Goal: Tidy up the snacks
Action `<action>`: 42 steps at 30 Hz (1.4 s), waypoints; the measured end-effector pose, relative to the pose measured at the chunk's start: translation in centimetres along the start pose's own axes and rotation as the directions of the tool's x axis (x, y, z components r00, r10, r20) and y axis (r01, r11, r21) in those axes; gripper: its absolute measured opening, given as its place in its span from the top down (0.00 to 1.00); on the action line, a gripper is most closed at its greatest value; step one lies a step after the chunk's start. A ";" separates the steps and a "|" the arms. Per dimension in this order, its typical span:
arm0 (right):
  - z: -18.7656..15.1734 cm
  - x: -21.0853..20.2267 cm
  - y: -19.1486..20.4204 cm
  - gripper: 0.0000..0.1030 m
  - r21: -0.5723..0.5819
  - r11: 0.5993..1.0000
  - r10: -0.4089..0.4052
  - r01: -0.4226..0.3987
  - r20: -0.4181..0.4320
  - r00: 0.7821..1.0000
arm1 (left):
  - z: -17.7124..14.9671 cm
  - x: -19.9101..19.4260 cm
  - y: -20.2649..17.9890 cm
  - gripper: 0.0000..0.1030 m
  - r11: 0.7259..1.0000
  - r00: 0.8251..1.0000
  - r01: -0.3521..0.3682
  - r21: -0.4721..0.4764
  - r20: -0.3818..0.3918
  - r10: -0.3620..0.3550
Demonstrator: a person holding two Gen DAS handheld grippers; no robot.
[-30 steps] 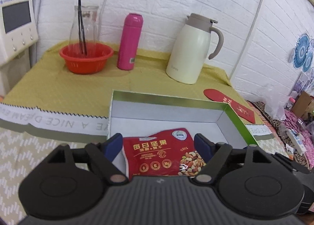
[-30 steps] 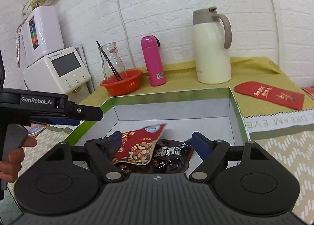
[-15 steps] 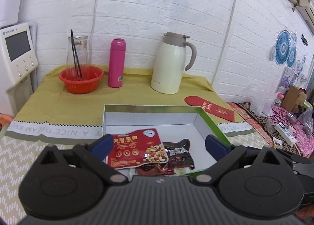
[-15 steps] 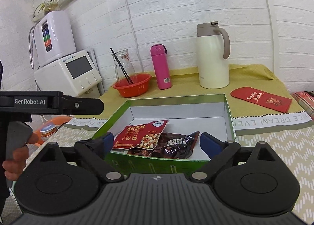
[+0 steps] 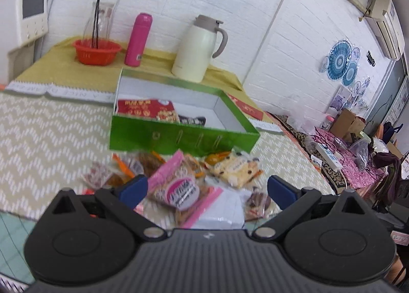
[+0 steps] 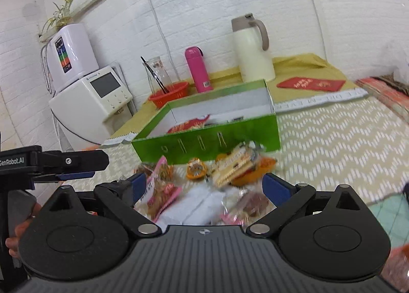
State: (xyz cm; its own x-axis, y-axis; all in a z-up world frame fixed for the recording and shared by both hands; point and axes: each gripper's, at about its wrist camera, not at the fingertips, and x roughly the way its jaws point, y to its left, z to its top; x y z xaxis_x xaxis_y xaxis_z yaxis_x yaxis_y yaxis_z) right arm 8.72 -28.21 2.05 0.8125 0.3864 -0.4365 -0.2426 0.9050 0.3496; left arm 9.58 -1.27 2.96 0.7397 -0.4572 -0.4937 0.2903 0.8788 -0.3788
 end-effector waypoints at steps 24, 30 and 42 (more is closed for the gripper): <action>-4.4 0.7 1.0 0.93 -0.001 1.000 -0.011 0.011 -0.101 0.995 | -4.2 -0.4 -0.9 0.32 0.988 0.984 0.141 0.061 -0.123 -0.133; -4.6 -0.1 0.4 0.70 0.004 0.999 -0.036 0.036 -0.081 0.996 | -3.6 3.3 -2.8 0.33 0.981 0.973 0.164 0.101 -0.177 -0.145; -4.8 1.5 0.4 0.44 -0.018 1.000 0.009 -0.011 -0.107 0.994 | -2.9 8.1 -1.1 0.55 0.977 0.939 0.211 -0.025 -0.274 -0.210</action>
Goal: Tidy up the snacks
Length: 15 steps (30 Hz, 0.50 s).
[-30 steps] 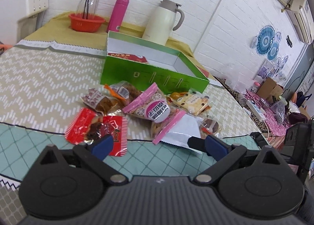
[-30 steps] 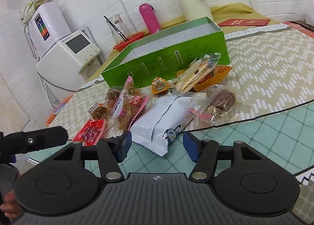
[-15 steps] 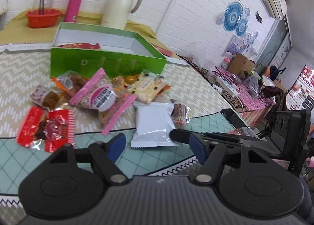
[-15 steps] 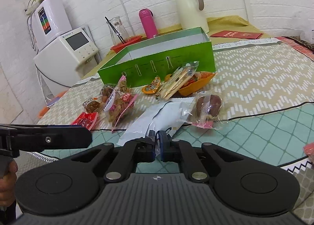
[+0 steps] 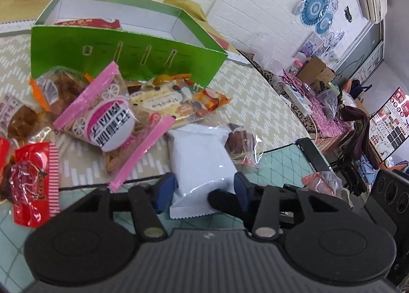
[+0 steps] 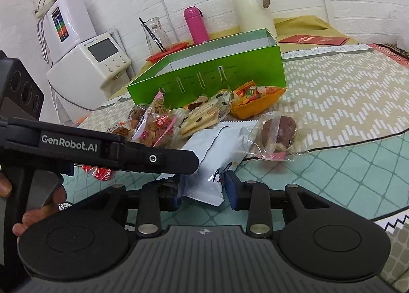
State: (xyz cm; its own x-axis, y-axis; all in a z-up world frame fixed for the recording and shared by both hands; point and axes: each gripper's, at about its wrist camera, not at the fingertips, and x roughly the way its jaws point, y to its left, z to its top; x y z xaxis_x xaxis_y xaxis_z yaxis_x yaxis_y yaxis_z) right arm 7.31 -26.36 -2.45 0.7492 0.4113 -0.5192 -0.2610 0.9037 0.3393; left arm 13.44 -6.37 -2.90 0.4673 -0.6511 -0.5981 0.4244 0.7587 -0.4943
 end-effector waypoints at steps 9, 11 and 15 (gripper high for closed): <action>0.6 -2.8 4.3 0.45 -0.247 0.968 -0.018 0.041 0.096 0.995 | -0.4 -4.3 -0.1 0.51 0.997 0.995 0.072 -0.010 0.073 -0.071; 0.6 -2.5 5.2 0.46 -0.287 0.957 -0.006 0.034 0.098 0.995 | -0.6 -4.8 0.4 0.48 0.997 0.995 0.068 -0.026 0.075 -0.066; 0.4 -2.0 5.9 0.50 -0.312 0.950 0.019 0.005 0.074 0.997 | -1.2 -5.1 1.6 0.48 0.996 0.997 0.047 -0.071 0.071 -0.042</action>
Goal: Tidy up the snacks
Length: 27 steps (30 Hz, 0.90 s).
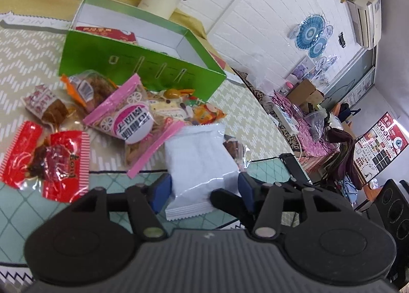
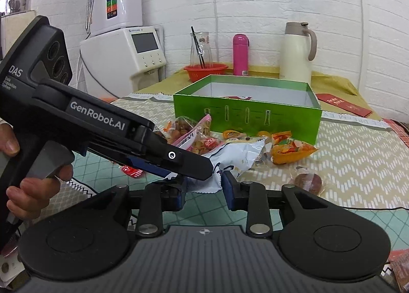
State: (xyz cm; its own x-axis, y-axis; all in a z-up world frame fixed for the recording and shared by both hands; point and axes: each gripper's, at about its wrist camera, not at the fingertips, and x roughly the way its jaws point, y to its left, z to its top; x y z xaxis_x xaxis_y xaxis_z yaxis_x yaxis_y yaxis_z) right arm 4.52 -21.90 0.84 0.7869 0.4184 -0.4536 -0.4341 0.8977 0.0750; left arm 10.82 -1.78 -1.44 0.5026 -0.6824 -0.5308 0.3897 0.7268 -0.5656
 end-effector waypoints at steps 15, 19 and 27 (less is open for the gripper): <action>-1.2 1.3 -1.2 0.44 0.112 0.993 0.050 -0.040 -0.082 0.995 | -0.5 -0.3 2.2 0.36 0.996 0.996 -0.085 0.001 -0.020 0.085; -2.0 2.4 -2.4 0.29 0.212 0.975 0.087 -0.061 -0.116 0.989 | -0.6 0.1 1.7 0.45 0.997 0.997 -0.075 0.029 -0.035 0.076; -1.2 1.5 -1.6 0.42 0.172 0.984 0.068 -0.055 -0.074 0.995 | -0.4 0.2 0.6 0.69 1.000 1.000 -0.005 0.027 -0.017 0.005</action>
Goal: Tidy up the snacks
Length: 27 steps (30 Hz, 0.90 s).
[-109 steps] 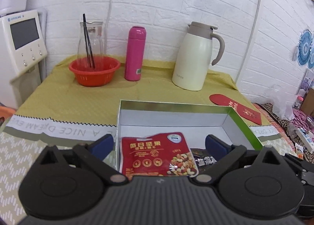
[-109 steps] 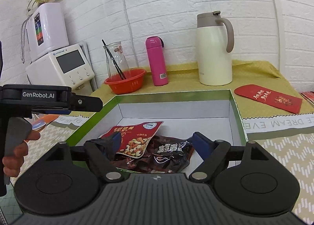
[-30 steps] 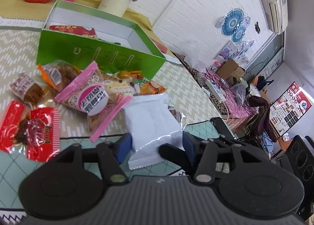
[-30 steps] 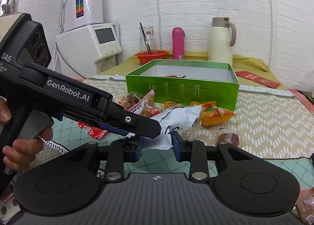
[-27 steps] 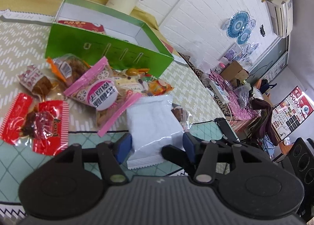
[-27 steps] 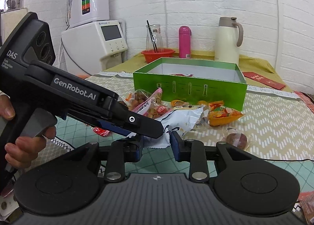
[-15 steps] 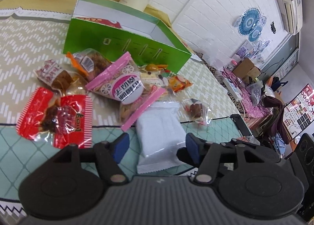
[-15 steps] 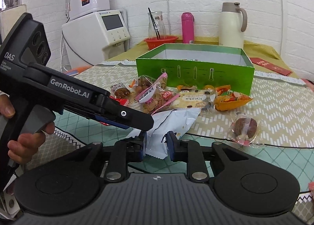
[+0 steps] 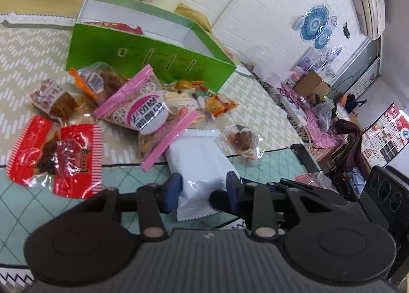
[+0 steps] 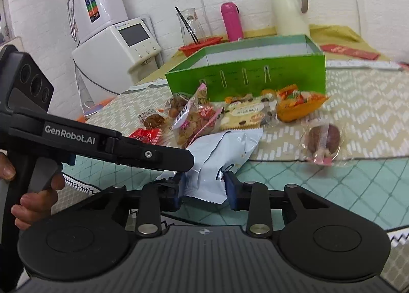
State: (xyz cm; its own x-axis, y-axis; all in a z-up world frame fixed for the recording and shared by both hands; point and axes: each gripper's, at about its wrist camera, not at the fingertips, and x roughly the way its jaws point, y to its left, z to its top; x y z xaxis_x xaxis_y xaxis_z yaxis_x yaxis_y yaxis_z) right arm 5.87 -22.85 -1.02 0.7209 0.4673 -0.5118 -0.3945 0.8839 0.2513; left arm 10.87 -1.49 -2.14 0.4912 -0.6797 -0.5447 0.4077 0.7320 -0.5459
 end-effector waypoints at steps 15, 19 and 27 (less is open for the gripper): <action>1.7 -1.7 2.3 0.81 -0.194 0.978 -0.061 0.076 0.082 0.995 | 0.7 -5.3 1.1 0.60 1.000 0.993 -0.023 -0.019 0.118 0.025; 3.1 -0.7 2.2 0.82 -0.163 0.984 -0.062 0.077 0.095 0.994 | 0.5 -6.4 1.1 0.56 0.999 0.990 -0.049 -0.004 0.129 0.050; 3.0 4.2 7.9 0.78 -0.446 0.895 0.045 -0.027 0.030 0.999 | 0.9 -9.2 2.8 0.44 0.989 0.970 -0.145 -0.038 0.192 0.150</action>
State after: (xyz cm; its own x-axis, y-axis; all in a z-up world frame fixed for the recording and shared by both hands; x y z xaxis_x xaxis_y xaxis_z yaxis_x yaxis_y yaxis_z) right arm 7.52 -13.86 1.30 0.7192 0.5072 -0.4749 -0.6266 0.7688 -0.1278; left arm 8.19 6.87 1.96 0.6852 -0.5407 -0.4879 0.3021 0.8206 -0.4851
